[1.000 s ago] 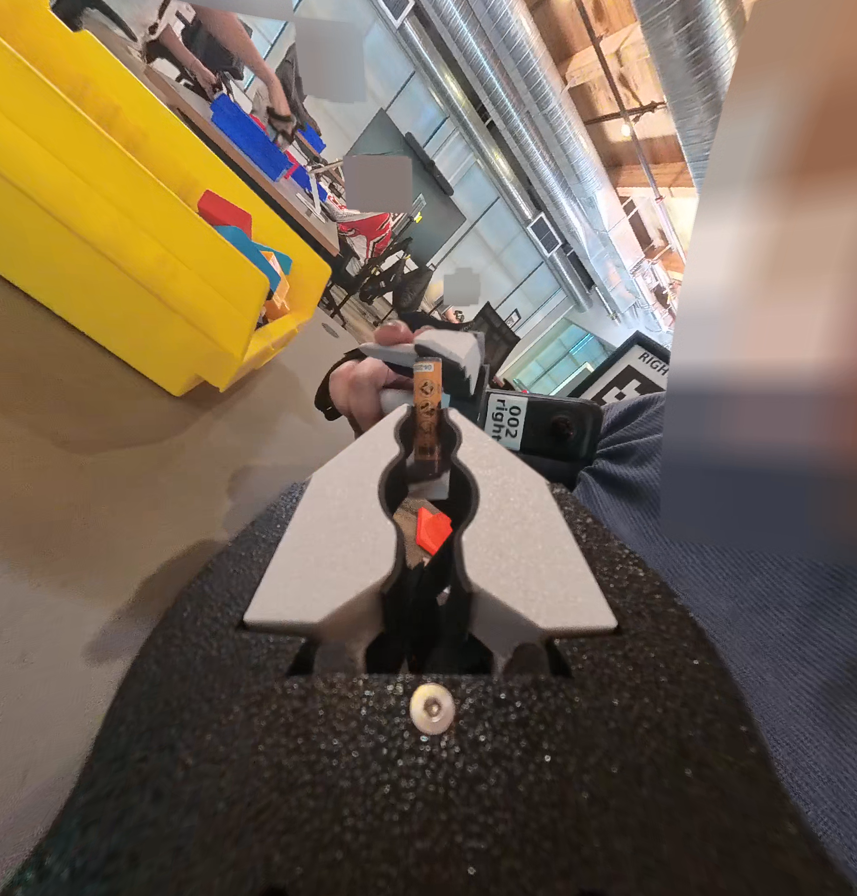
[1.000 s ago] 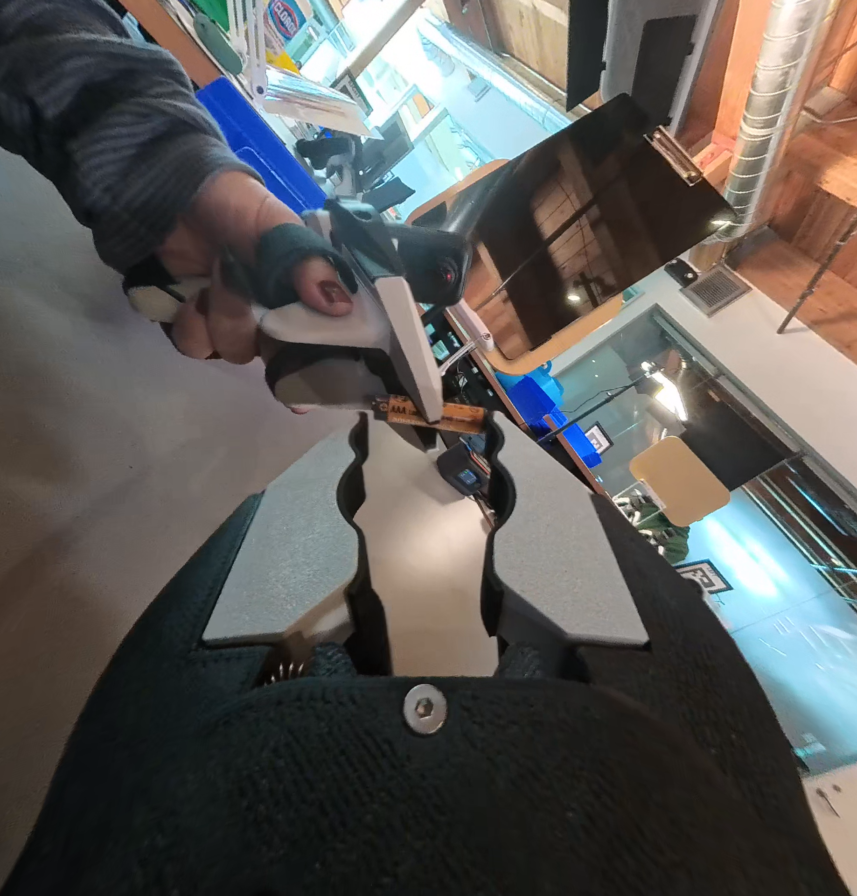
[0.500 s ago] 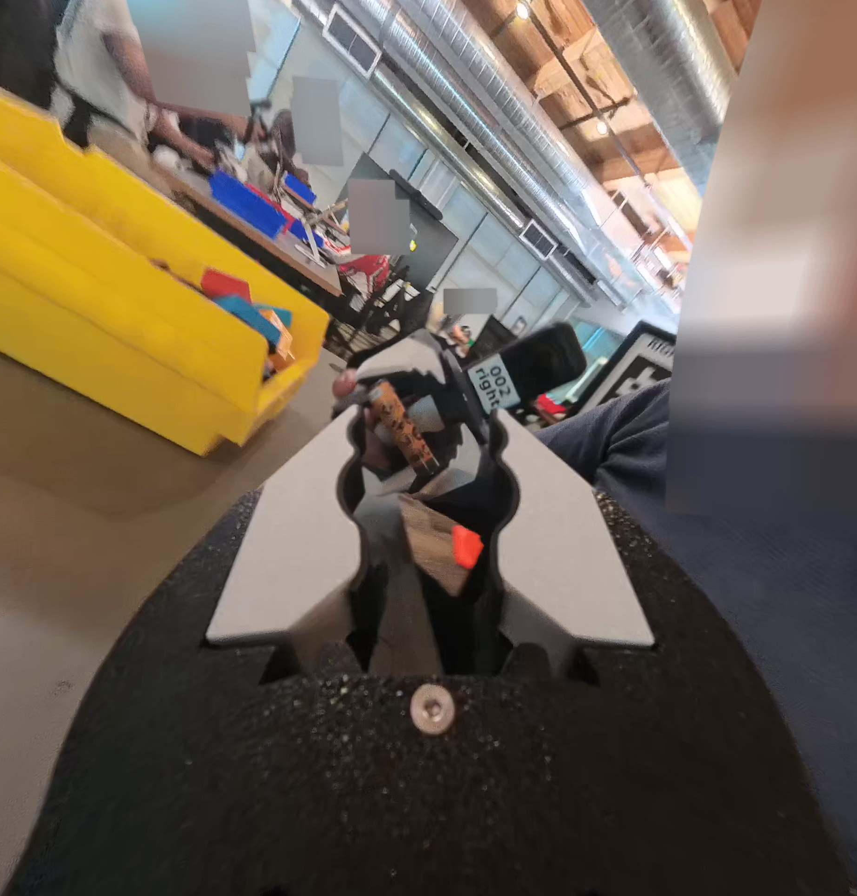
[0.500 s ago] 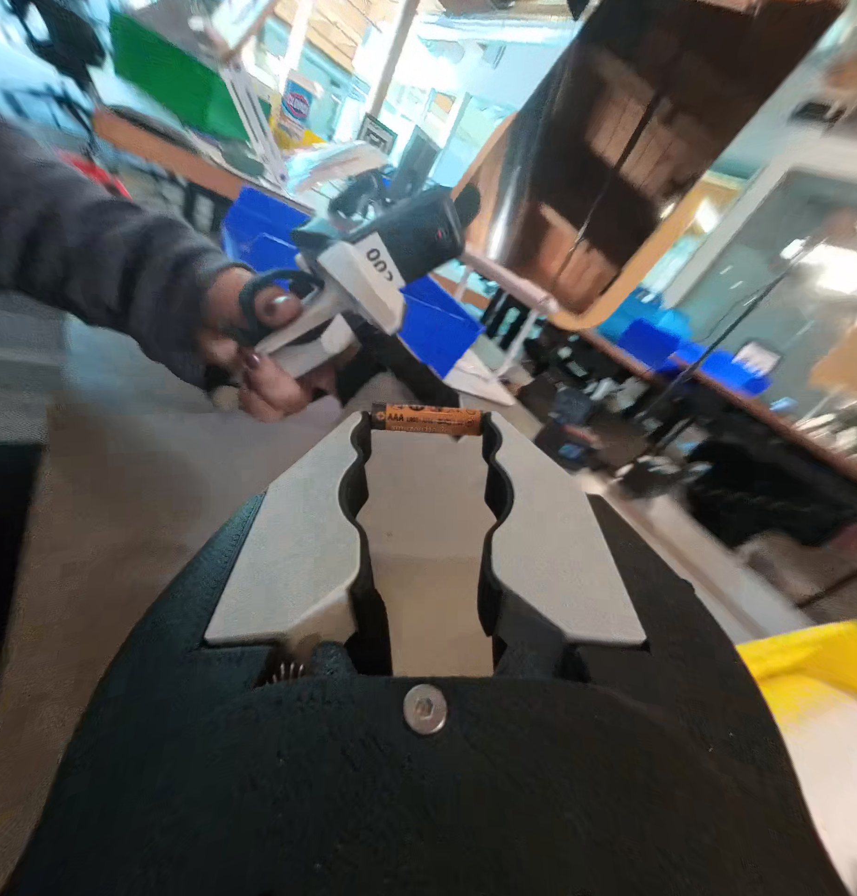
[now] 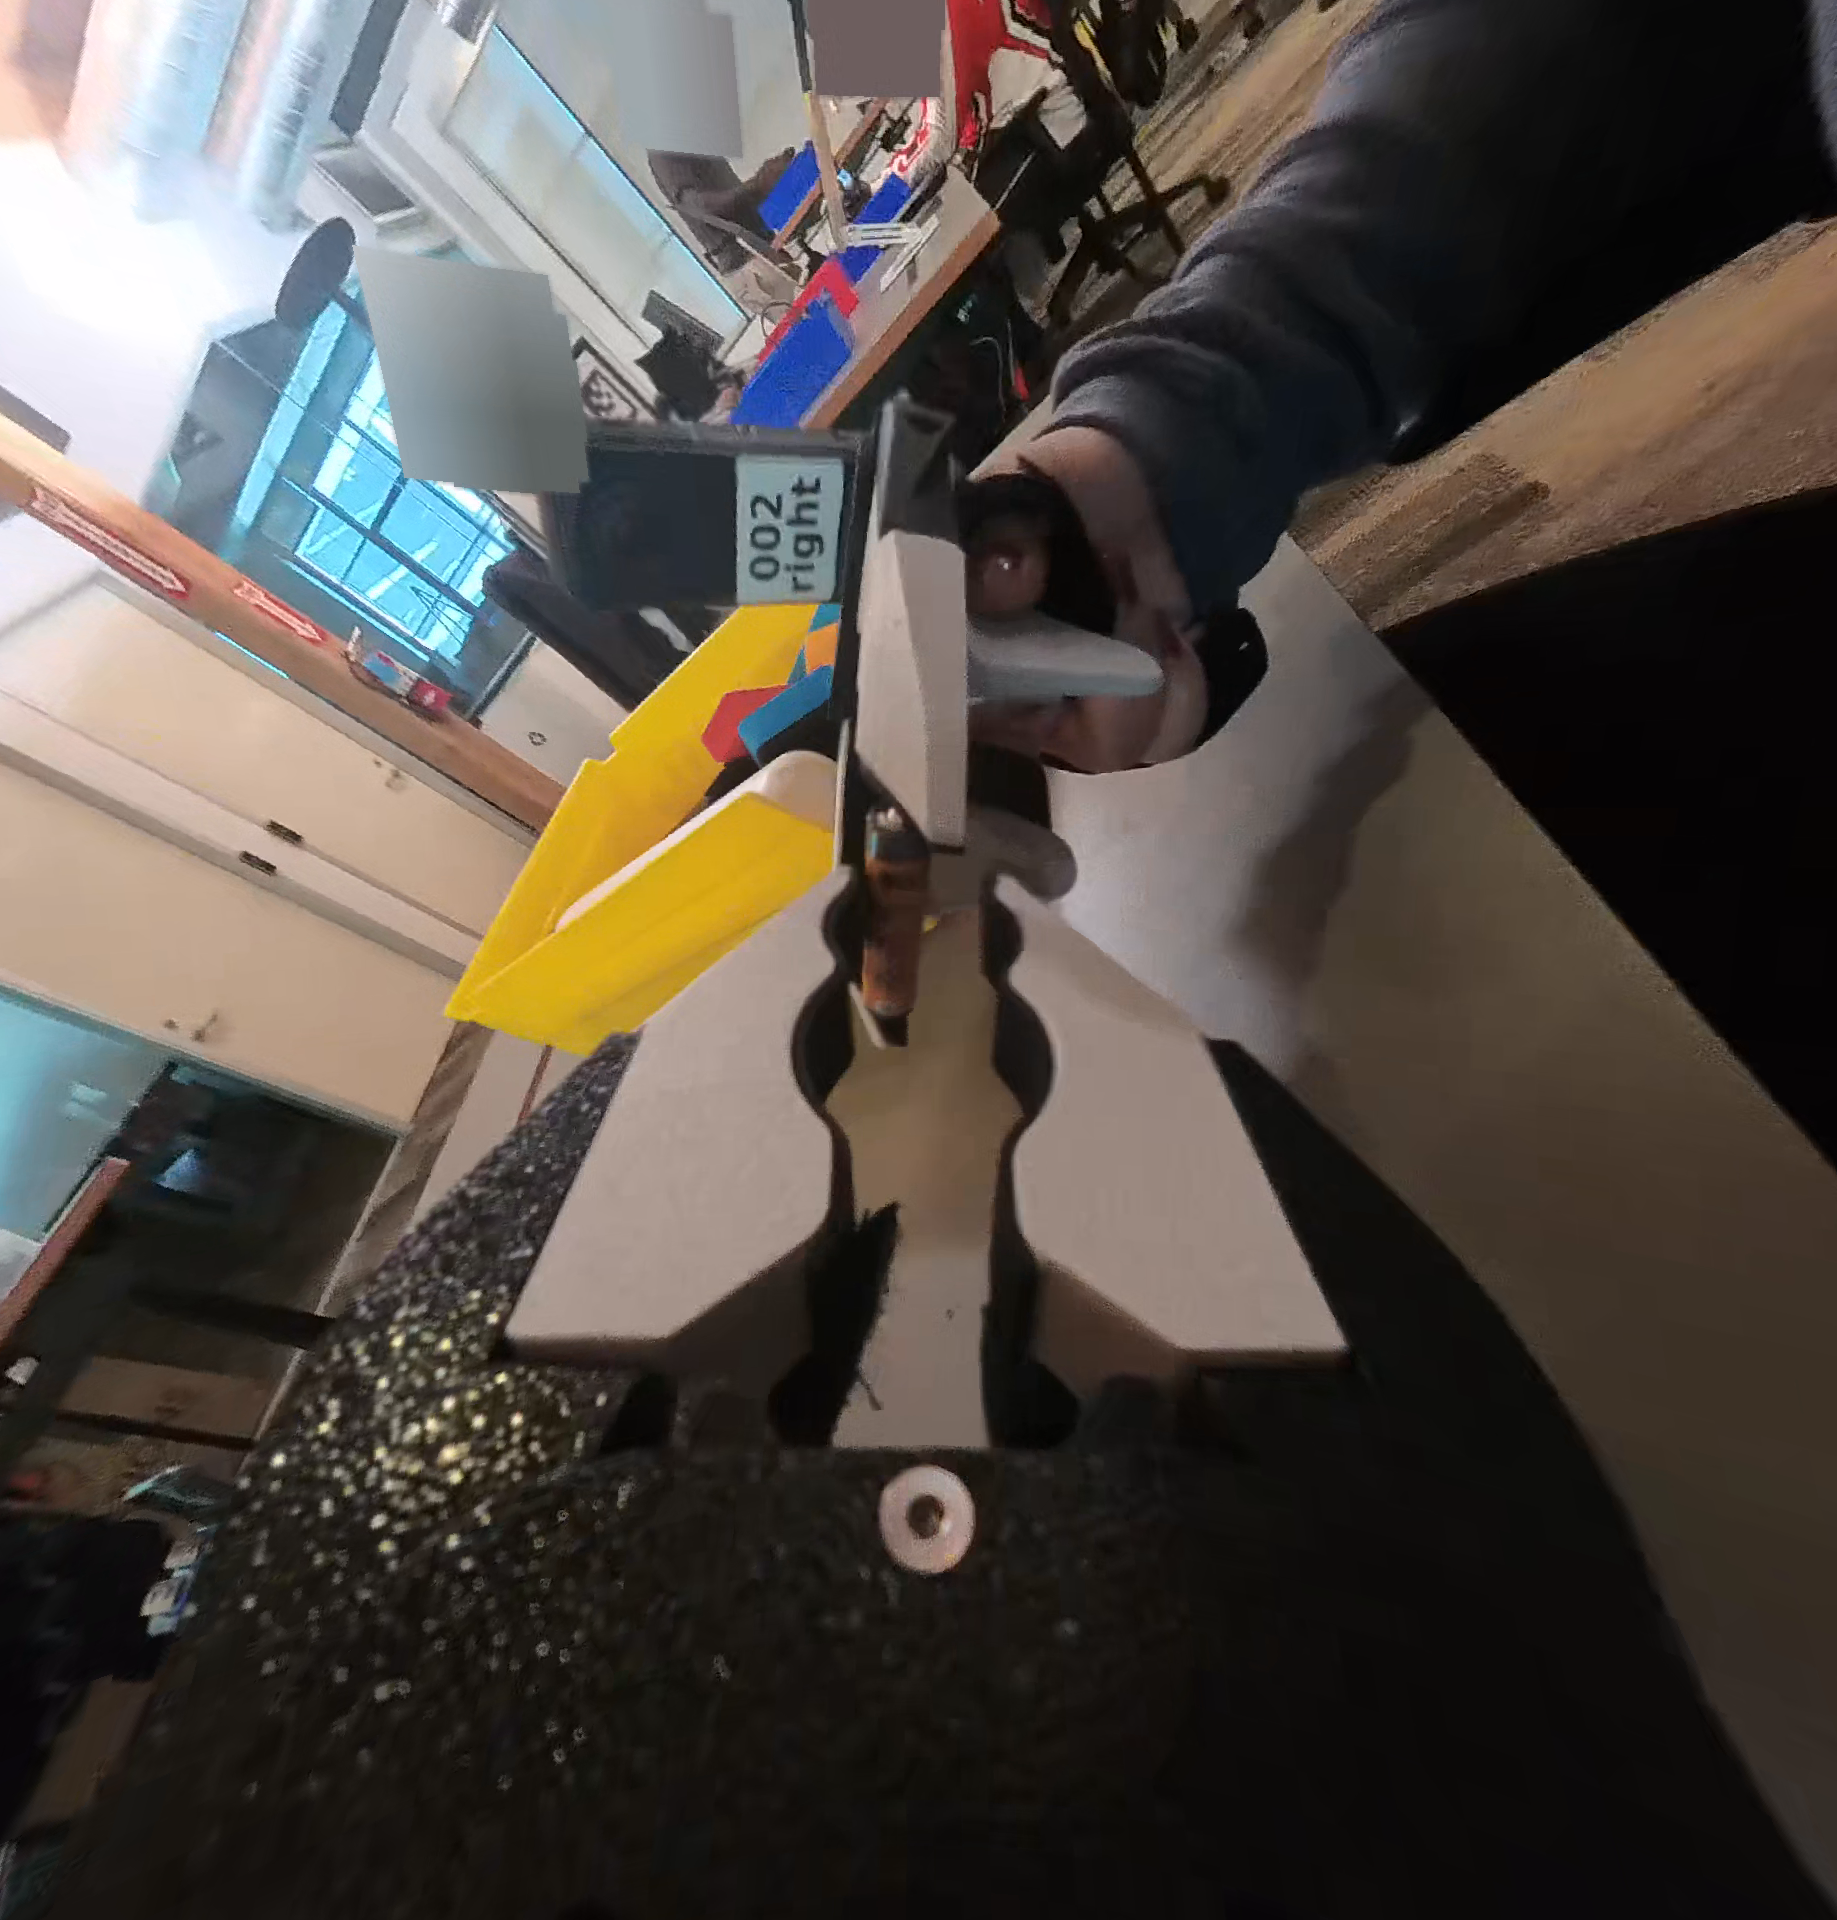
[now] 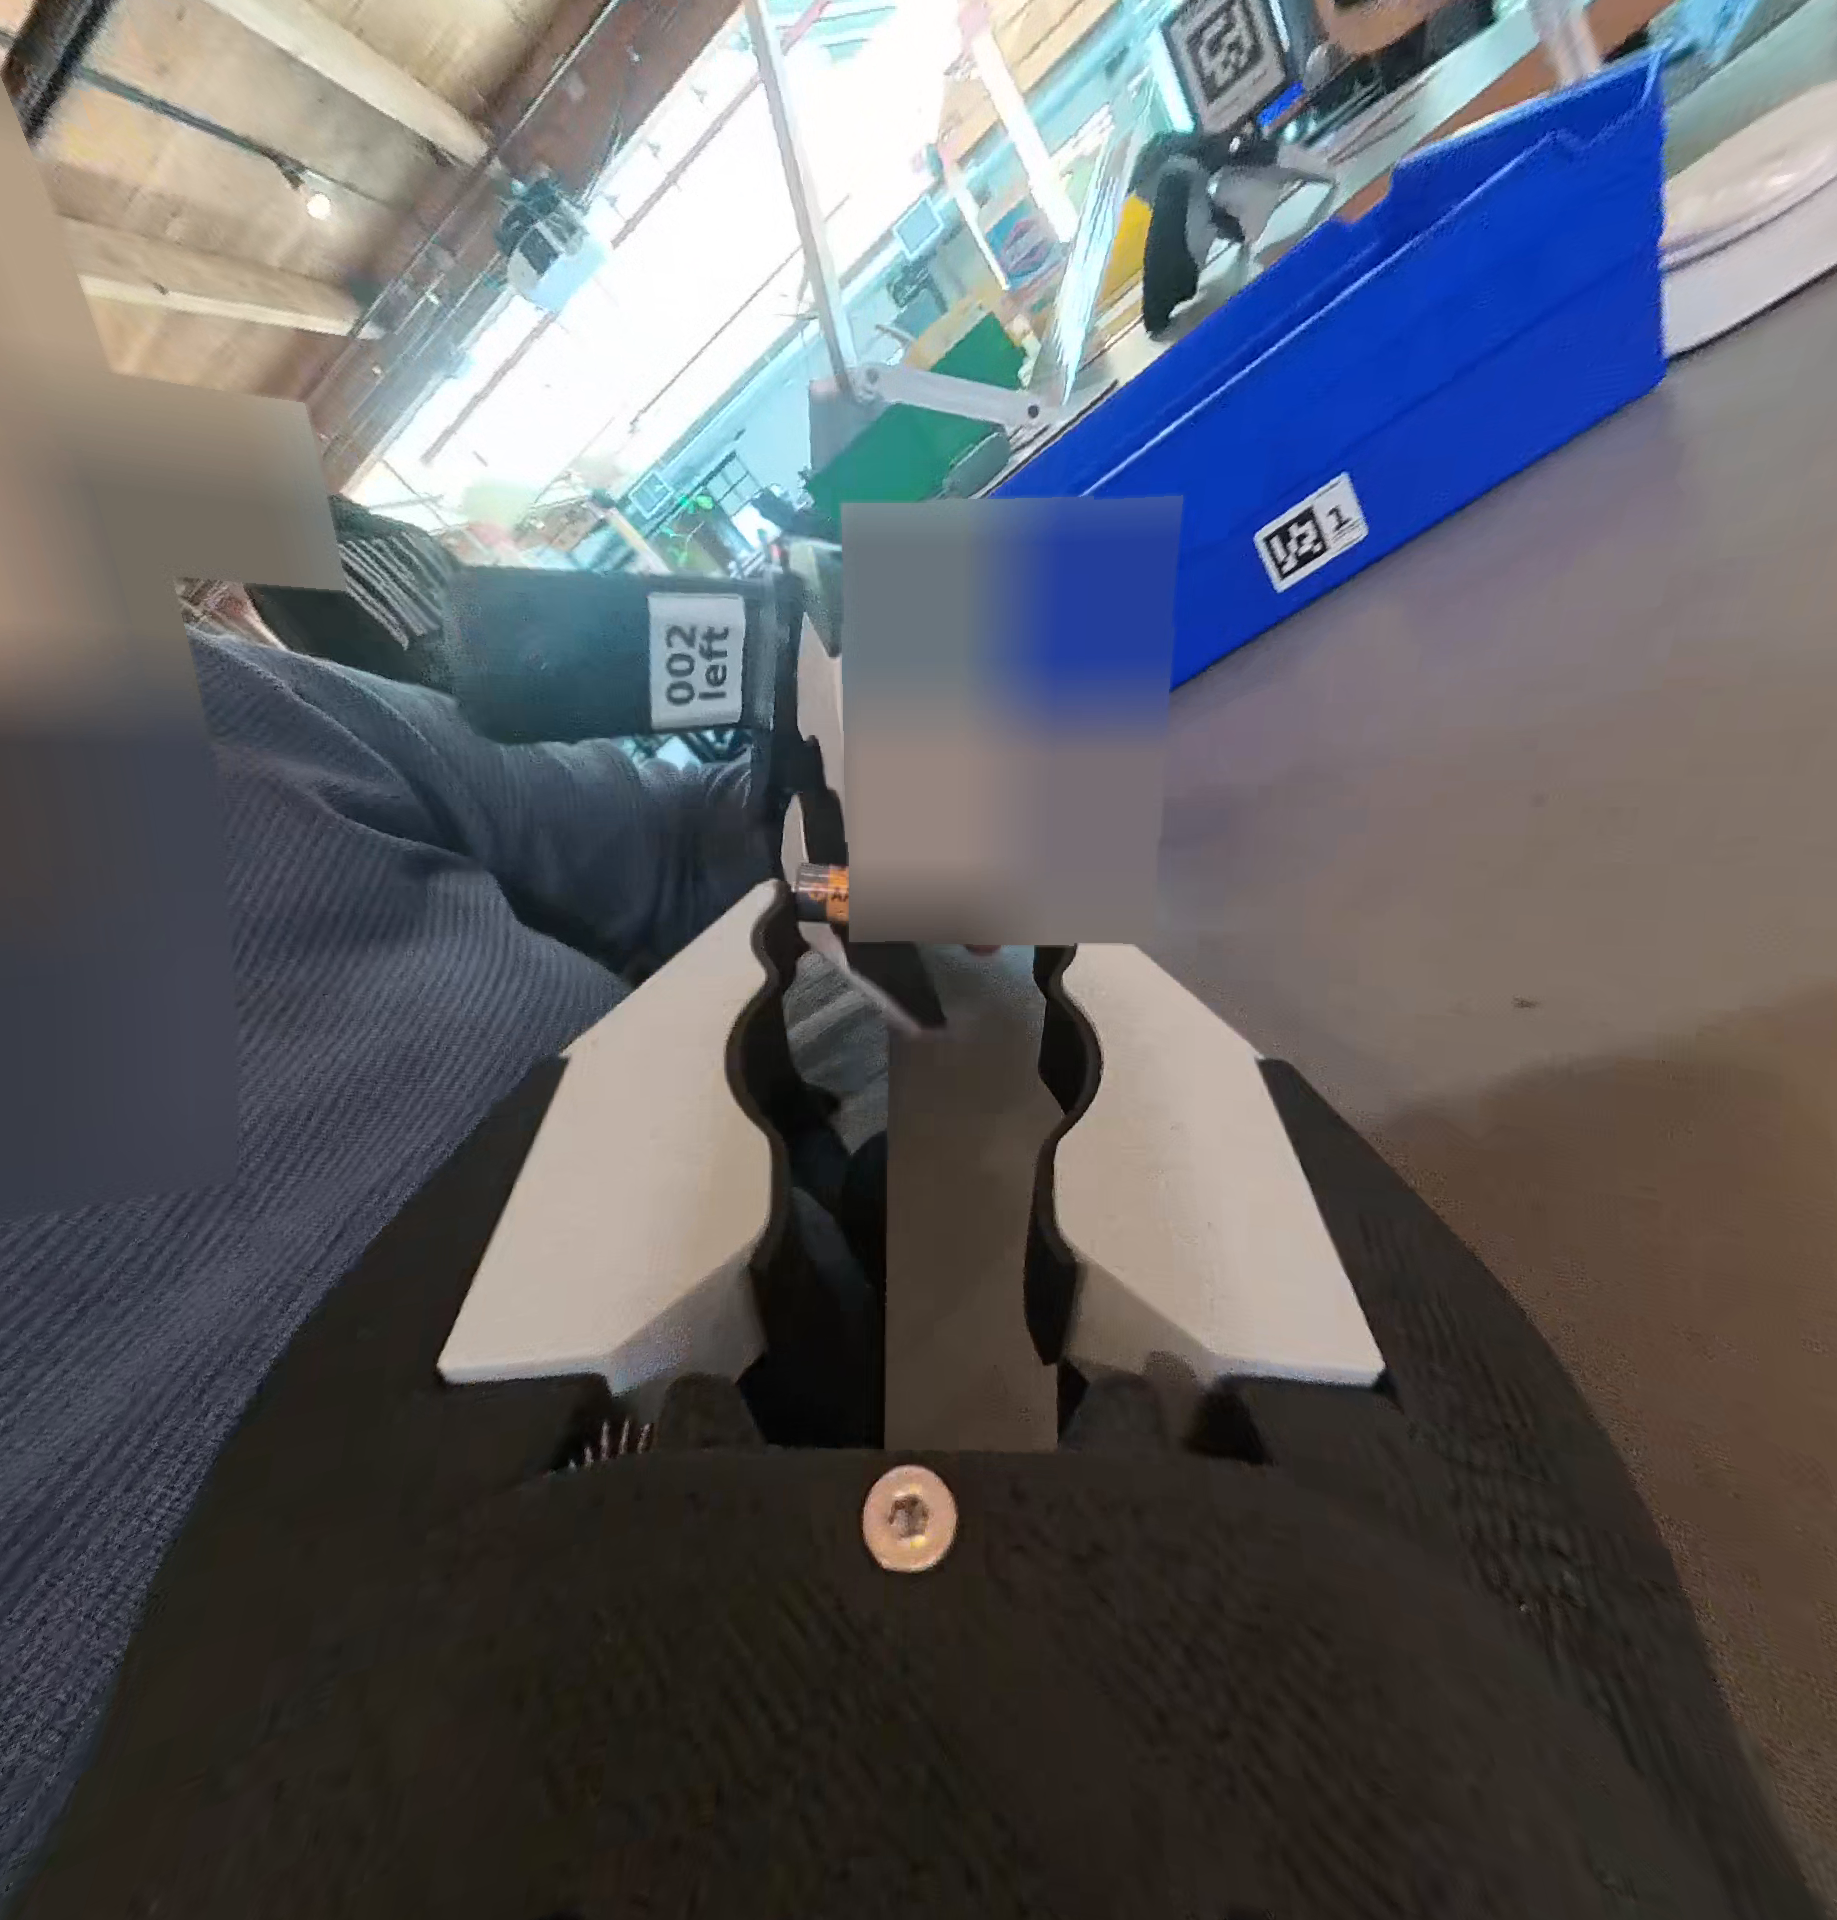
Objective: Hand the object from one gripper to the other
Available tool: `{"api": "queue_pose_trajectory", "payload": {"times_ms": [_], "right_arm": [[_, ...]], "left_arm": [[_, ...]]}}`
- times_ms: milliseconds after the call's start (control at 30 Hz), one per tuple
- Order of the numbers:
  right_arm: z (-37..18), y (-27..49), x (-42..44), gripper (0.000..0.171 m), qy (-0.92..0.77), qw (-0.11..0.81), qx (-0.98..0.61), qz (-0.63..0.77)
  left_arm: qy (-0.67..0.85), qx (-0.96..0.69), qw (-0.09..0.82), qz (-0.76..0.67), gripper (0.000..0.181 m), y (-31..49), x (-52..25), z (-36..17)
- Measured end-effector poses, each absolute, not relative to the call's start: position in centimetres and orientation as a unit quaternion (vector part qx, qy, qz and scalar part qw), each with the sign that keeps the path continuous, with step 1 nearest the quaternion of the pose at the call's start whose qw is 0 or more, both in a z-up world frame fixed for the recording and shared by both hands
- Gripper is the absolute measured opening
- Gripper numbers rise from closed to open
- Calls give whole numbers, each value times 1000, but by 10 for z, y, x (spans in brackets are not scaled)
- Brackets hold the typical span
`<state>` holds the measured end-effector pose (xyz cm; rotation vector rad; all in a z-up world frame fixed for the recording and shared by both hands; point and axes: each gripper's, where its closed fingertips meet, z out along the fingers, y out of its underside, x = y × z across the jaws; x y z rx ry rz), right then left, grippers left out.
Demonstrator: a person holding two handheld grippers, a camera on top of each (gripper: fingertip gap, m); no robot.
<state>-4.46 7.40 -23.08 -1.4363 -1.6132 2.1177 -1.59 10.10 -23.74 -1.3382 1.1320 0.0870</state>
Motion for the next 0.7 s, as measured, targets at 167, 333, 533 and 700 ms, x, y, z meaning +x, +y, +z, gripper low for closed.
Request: {"api": "queue_pose_trajectory", "payload": {"times_ms": [167, 333, 533, 700], "right_arm": [[-236, 86, -52, 57, -539, 132, -483, 678], [-246, 110, -58, 88, -624, 342, -435, 552], [-246, 100, -54, 96, -716, 564, -231, 340], [-251, 78, -47, 76, -739, 583, -151, 303]], "left_arm": [[450, -639, 624, -7, 8, 109, -25, -236], [319, -699, 571, -290, 8, 105, -28, -225], [154, -694, 395, -582, 8, 94, -28, -231], [138, -689, 335, -628, 9, 87, -10, -238]]}}
